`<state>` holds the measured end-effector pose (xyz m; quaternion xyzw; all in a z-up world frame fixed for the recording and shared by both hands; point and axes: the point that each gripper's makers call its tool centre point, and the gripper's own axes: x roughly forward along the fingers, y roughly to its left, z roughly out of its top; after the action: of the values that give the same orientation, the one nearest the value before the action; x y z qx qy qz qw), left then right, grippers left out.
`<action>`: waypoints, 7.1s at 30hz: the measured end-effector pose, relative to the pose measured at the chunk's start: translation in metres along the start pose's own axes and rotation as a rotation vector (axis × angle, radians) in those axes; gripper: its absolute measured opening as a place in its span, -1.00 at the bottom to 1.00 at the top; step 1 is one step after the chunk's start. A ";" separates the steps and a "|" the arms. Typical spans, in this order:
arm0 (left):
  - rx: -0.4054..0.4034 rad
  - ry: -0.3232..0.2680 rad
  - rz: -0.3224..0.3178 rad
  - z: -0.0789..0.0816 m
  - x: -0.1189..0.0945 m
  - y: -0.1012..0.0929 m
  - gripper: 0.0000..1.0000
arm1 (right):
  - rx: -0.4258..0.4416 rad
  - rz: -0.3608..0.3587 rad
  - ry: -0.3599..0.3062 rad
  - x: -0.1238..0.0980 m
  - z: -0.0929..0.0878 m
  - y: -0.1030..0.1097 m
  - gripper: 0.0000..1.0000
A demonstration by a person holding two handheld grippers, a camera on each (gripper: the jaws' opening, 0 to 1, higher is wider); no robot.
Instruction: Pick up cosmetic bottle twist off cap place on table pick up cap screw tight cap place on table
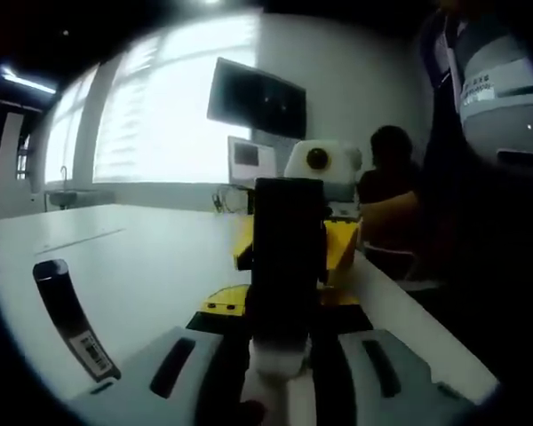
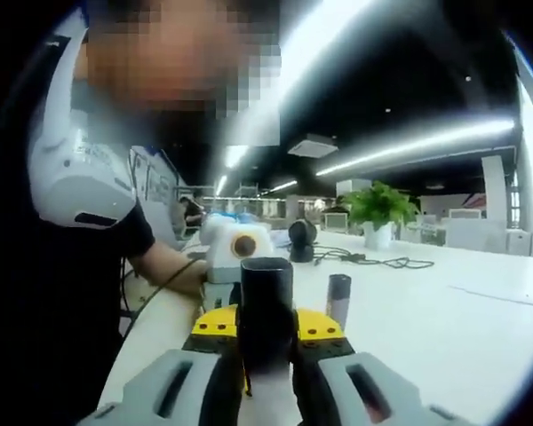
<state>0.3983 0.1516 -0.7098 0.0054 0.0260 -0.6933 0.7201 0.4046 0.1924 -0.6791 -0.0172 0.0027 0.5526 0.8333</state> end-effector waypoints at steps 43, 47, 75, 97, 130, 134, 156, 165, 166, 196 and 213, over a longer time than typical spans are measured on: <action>-0.013 -0.098 0.529 0.016 -0.060 0.020 -0.22 | 0.007 -0.277 -0.034 0.001 0.013 -0.059 -0.73; -0.019 -0.106 0.535 0.017 -0.061 0.021 -0.22 | 0.020 -0.363 -0.033 -0.003 0.009 -0.079 -0.73; -0.027 -0.111 0.532 0.017 -0.060 0.021 -0.25 | 0.056 -0.636 -0.019 -0.021 -0.005 -0.136 -0.72; -0.015 -0.098 0.535 0.015 -0.060 0.021 -0.27 | 0.104 -0.621 -0.042 -0.020 -0.004 -0.134 -0.65; -0.047 -0.133 0.693 0.016 -0.129 0.018 -0.26 | 0.045 -0.446 -0.080 -0.084 -0.005 -0.046 -0.02; -0.039 -0.119 0.704 0.014 -0.138 0.016 -0.28 | 0.083 -0.426 -0.118 -0.092 -0.008 -0.039 -0.04; 0.066 -0.170 0.706 0.030 -0.153 -0.005 -0.36 | 0.000 -0.436 -0.073 -0.086 -0.009 -0.028 -0.05; 0.063 -0.159 0.714 0.028 -0.155 -0.001 -0.24 | 0.006 -0.431 -0.078 -0.089 -0.009 -0.030 -0.10; 0.060 -0.158 0.712 0.027 -0.155 -0.001 -0.26 | 0.008 -0.430 -0.079 -0.090 -0.009 -0.031 -0.10; 0.050 -0.111 0.770 0.018 -0.156 0.002 -0.37 | -0.001 -0.406 -0.078 -0.089 -0.010 -0.028 -0.13; 0.053 -0.146 0.756 0.023 -0.157 -0.002 -0.38 | -0.013 -0.412 -0.080 -0.092 -0.010 -0.030 -0.14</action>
<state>0.3916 0.3074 -0.6797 -0.0164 -0.0470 -0.3780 0.9245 0.3968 0.0960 -0.6860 -0.0009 -0.0373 0.3708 0.9280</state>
